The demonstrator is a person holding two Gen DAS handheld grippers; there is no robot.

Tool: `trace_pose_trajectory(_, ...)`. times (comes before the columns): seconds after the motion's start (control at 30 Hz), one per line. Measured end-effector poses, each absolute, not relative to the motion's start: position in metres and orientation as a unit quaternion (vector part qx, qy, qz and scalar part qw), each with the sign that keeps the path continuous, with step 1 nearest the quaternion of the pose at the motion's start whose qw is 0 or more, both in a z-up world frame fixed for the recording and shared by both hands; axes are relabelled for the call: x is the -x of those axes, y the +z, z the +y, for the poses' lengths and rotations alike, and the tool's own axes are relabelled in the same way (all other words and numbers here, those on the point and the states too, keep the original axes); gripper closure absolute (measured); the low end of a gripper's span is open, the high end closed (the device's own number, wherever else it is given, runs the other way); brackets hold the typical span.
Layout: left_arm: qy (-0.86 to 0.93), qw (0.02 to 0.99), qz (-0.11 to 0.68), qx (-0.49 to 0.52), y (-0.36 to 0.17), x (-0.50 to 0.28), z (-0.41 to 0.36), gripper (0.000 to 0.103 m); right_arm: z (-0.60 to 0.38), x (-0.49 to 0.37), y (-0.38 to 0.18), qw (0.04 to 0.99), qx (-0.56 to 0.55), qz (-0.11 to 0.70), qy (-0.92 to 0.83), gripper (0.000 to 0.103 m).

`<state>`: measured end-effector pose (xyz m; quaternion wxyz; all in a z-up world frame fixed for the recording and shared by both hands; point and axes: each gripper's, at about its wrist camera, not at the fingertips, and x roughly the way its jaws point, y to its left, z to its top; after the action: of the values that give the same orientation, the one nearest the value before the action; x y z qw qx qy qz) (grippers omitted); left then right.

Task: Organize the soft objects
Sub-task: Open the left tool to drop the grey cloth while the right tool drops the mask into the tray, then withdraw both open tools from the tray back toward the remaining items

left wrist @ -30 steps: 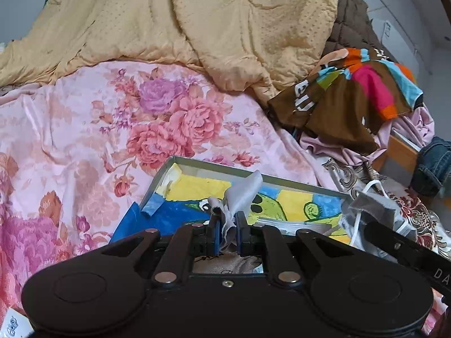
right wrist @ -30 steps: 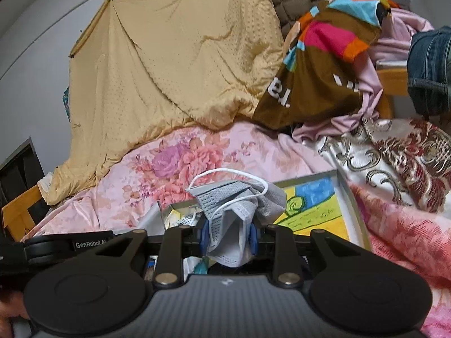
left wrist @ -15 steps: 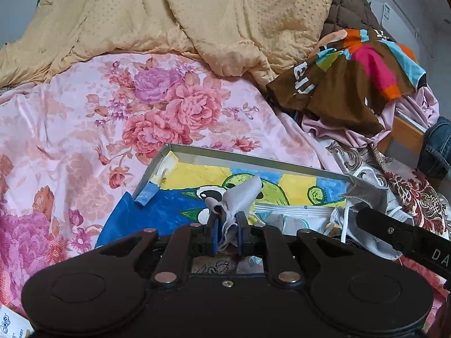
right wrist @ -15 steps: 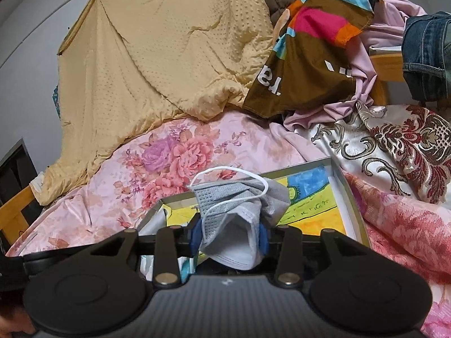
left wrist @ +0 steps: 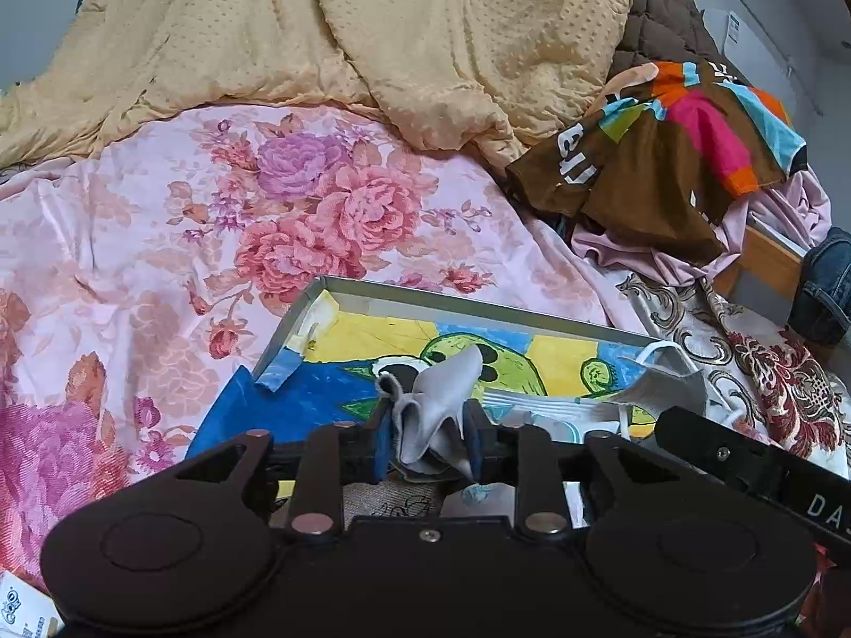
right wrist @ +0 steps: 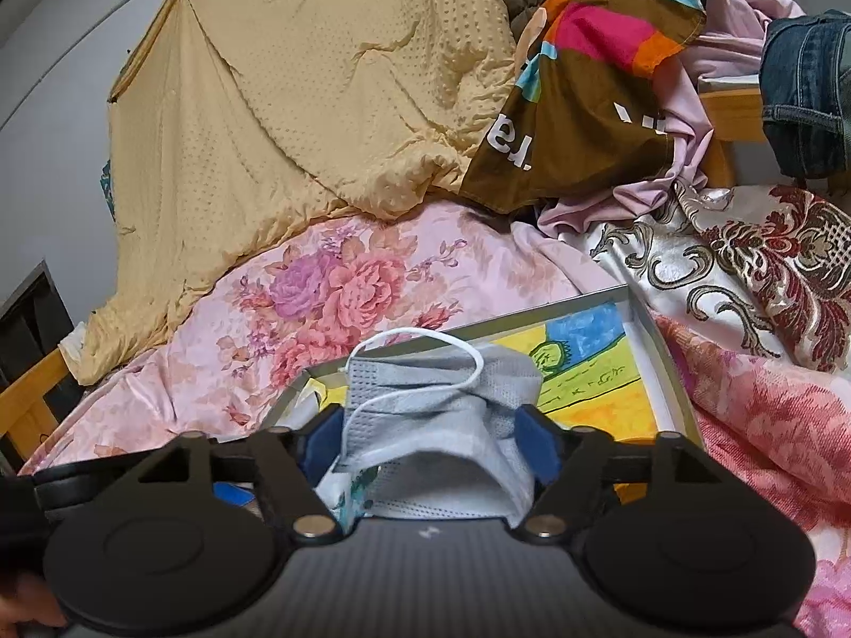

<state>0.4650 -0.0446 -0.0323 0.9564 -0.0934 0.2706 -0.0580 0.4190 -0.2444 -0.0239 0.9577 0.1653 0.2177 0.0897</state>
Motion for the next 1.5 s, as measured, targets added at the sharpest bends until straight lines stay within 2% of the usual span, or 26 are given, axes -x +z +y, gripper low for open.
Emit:
trace_pose_trajectory(0.17, -0.056, 0.956, 0.271, 0.095, -0.033, -0.463, -0.04, 0.061, -0.246, -0.418, -0.022, 0.958, -0.166, 0.216, 0.091, 0.019)
trace_pose_trajectory(0.33, -0.054, 0.957, 0.267, 0.104, -0.03, -0.459, -0.037, 0.045, -0.248, -0.417, -0.019, 0.959, -0.166, 0.215, 0.085, 0.014)
trace_pose_trajectory(0.6, -0.052, 0.959, 0.26, 0.105, -0.023, -0.45, -0.034, 0.031, -0.252, -0.412, -0.011, 0.961, -0.167, 0.205, 0.079, 0.007)
trace_pose_trajectory(1.0, -0.046, 0.962, 0.245, 0.111, -0.001, -0.427, -0.025, 0.022, -0.254, -0.391, 0.013, 0.968, -0.156, 0.183, 0.07, 0.002)
trace_pose_trajectory(1.4, -0.052, 0.97, 0.209, 0.108, 0.042, -0.38, -0.017, 0.018, -0.253, -0.339, 0.051, 0.978, -0.142, 0.14, 0.063, 0.001)
trace_pose_trajectory(1.5, -0.056, 0.972, 0.199, 0.11, 0.051, -0.364, -0.015, 0.011, -0.25, -0.321, 0.06, 0.98, -0.135, 0.135, 0.061, 0.0)
